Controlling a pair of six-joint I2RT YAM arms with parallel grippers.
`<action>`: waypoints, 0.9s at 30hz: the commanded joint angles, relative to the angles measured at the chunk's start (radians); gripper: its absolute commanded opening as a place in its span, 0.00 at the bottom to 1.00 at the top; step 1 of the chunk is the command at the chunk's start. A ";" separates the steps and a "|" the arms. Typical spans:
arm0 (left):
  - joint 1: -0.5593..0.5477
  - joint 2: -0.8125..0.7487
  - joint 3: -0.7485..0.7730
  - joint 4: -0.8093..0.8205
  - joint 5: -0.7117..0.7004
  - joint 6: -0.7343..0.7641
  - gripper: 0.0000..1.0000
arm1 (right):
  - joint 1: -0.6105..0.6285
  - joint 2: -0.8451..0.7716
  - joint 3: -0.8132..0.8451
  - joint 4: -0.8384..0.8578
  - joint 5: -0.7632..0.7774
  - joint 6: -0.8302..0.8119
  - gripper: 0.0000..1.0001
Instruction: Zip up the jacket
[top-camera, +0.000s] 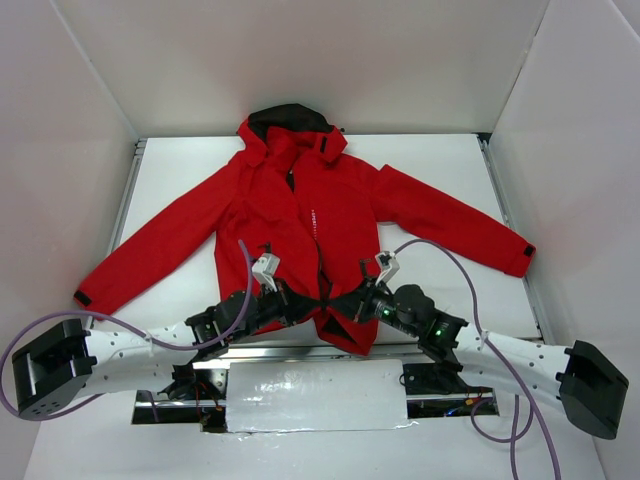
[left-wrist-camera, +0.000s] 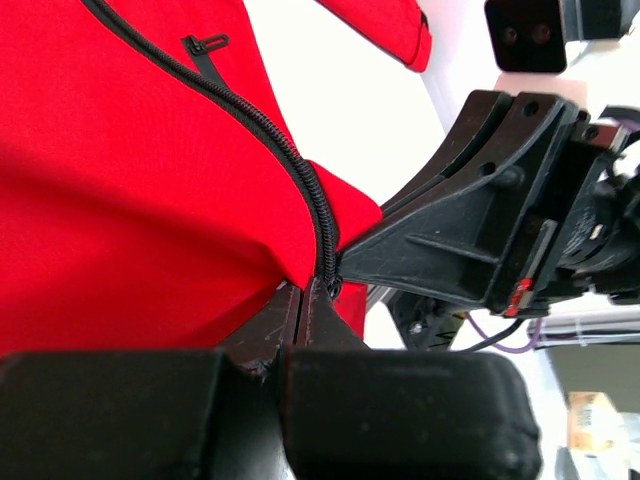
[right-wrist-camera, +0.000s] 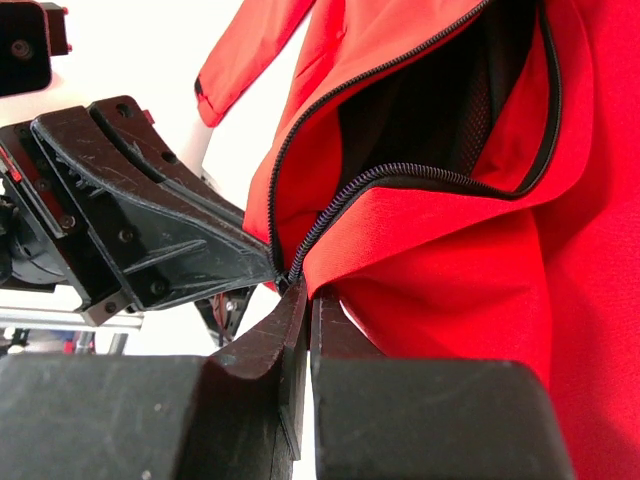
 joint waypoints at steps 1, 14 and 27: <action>-0.007 -0.011 -0.019 0.004 0.020 0.077 0.00 | -0.028 -0.019 0.084 -0.013 0.021 0.016 0.00; -0.007 -0.028 -0.047 0.044 0.054 0.141 0.00 | -0.043 0.065 0.145 -0.053 -0.048 0.013 0.00; -0.007 0.037 -0.077 0.199 0.171 0.144 0.00 | -0.177 0.053 0.069 0.157 -0.225 -0.032 0.00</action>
